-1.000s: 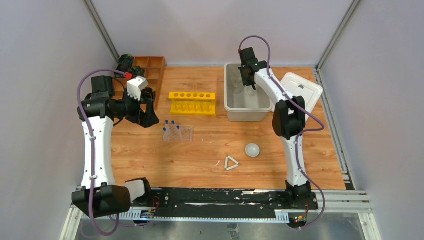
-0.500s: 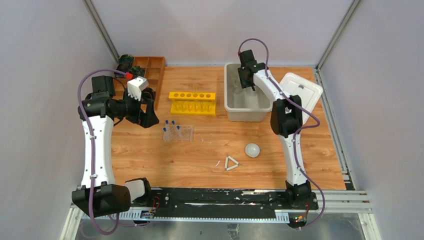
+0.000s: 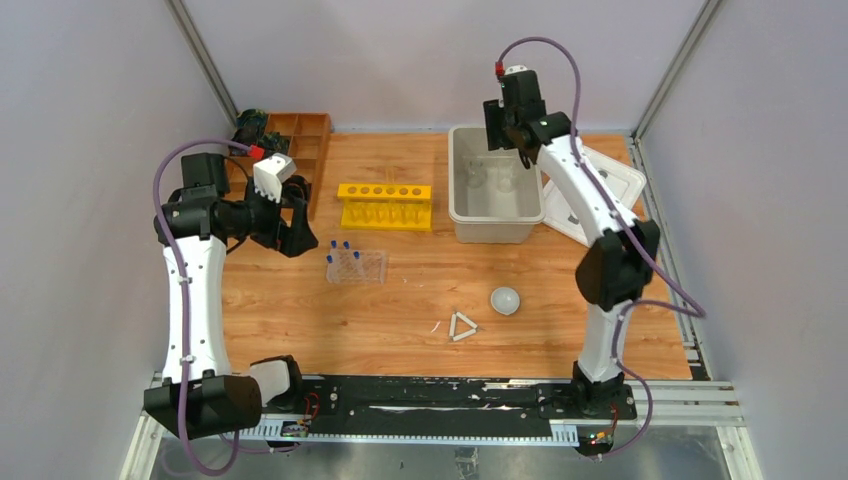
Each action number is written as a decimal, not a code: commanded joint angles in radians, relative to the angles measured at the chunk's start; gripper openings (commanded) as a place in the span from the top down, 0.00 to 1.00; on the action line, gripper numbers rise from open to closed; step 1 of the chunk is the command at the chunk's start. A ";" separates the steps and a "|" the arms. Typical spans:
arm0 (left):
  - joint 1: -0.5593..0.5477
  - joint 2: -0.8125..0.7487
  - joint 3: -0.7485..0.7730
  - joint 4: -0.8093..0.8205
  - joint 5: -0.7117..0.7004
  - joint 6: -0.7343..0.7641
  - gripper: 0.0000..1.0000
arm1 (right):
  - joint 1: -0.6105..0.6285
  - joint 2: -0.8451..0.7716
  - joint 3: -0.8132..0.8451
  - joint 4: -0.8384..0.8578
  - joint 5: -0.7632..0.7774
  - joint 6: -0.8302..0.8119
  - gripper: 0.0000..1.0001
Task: Organize the chemistry lab equipment
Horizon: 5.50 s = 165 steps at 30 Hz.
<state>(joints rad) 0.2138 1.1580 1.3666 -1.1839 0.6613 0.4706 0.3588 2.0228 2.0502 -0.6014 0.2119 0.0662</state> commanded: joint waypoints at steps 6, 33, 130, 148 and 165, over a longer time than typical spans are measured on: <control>0.004 -0.039 0.016 -0.005 0.012 -0.021 0.00 | 0.233 -0.548 -0.583 0.033 0.119 0.080 0.41; 0.004 -0.052 -0.007 -0.005 0.021 -0.027 0.00 | 0.438 -0.699 -1.263 0.147 -0.043 0.372 0.52; 0.004 -0.081 -0.008 -0.005 -0.009 -0.014 0.00 | 0.004 -0.165 -0.577 0.128 -0.121 0.179 0.52; 0.004 -0.065 0.015 -0.005 -0.017 -0.017 0.00 | 0.400 -0.680 -0.832 0.141 -0.045 0.108 0.32; 0.004 -0.069 0.020 -0.005 -0.004 -0.028 0.00 | 0.532 -0.783 -1.386 0.445 -0.312 0.195 0.45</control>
<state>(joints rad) 0.2138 1.0939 1.3613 -1.1843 0.6449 0.4419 0.8654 1.2304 0.6762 -0.2676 -0.0471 0.2386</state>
